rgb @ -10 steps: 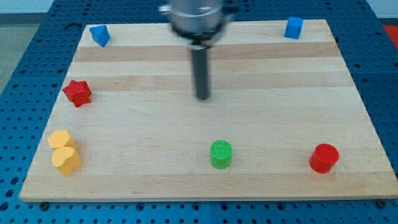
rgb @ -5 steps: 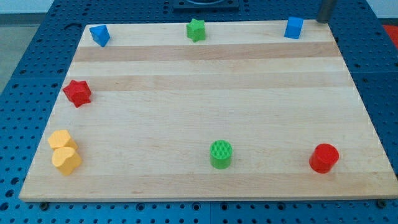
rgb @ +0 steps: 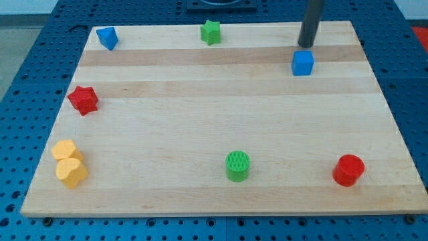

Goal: Move the blue cube to the center

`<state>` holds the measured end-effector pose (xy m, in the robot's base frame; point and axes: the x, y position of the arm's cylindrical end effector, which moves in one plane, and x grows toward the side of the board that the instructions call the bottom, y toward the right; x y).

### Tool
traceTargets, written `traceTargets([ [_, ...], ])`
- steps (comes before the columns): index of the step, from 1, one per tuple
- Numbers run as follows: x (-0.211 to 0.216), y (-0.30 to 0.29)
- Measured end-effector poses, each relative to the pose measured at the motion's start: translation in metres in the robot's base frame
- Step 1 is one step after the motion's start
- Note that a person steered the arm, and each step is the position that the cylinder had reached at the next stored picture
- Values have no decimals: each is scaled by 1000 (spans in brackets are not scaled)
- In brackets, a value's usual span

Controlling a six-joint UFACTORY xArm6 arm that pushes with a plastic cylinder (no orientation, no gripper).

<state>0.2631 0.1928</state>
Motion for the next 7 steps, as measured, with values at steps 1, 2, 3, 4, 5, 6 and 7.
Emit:
traceTargets([
  [1, 29, 3],
  [2, 75, -33],
  [3, 130, -71],
  [4, 175, -104],
  [5, 172, -103],
  [6, 141, -63],
  [7, 110, -56],
])
